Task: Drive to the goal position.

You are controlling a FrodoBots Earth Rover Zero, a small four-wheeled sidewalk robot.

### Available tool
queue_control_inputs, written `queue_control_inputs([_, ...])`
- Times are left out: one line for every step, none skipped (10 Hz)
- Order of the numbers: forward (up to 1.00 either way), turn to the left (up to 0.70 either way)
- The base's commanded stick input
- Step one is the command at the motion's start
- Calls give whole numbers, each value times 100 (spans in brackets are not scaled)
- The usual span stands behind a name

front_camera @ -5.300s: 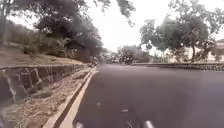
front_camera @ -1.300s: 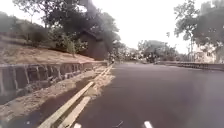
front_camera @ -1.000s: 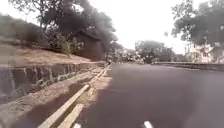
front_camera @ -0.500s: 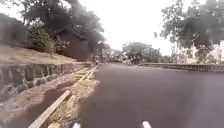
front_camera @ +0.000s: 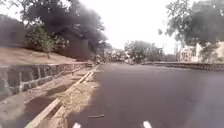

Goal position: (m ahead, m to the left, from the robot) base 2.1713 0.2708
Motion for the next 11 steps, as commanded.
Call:
queue_control_inputs([85, 0])
queue_control_inputs([85, 0])
queue_control_inputs([85, 0])
queue_control_inputs([85, 0])
queue_control_inputs([85, 0])
queue_control_inputs([85, 0])
queue_control_inputs([85, 0])
queue_control_inputs([85, 0])
queue_control_inputs([85, 0])
queue_control_inputs([85, 0])
queue_control_inputs([85, 0])
